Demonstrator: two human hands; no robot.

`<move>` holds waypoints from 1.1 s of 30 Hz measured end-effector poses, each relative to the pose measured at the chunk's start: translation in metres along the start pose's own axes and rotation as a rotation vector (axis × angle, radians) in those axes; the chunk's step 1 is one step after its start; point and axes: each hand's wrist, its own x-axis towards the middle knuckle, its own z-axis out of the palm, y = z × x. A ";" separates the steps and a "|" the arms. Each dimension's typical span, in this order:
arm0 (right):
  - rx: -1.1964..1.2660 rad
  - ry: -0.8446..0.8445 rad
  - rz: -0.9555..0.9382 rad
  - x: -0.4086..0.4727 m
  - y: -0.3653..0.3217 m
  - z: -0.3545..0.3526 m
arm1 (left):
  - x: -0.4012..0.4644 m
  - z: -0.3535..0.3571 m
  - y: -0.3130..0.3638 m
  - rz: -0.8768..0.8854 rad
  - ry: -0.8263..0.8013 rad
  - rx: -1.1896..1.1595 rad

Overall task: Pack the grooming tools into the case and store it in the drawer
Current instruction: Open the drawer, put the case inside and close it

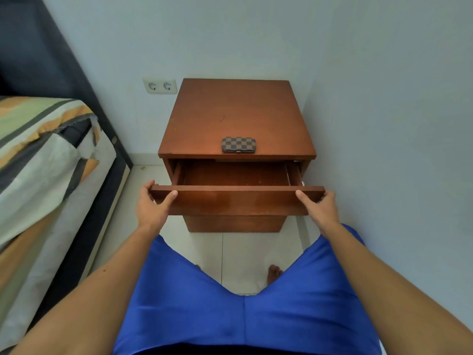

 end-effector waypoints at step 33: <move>-0.484 -0.221 -0.551 0.028 -0.138 0.084 | 0.098 0.066 0.121 0.582 -0.274 0.659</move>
